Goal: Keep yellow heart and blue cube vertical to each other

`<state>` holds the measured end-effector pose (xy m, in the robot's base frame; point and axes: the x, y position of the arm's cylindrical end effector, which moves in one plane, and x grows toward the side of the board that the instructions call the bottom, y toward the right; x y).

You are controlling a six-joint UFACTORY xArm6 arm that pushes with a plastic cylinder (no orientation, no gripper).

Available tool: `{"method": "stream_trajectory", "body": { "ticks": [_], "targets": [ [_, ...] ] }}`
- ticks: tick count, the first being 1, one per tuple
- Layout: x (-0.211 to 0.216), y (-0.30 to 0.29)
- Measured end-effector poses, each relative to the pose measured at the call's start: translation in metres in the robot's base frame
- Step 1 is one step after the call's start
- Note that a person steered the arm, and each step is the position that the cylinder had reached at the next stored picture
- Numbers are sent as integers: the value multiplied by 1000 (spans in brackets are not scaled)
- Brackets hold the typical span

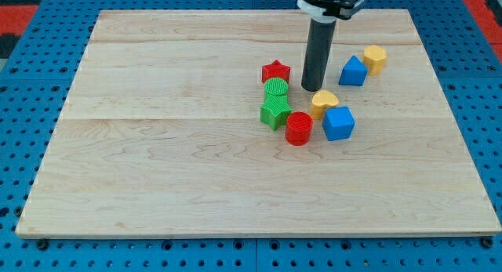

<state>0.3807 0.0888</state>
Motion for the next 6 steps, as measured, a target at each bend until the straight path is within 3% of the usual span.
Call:
{"method": "stream_trajectory", "body": {
  "ticks": [6],
  "targets": [
    [23,-2]
  ]
}}
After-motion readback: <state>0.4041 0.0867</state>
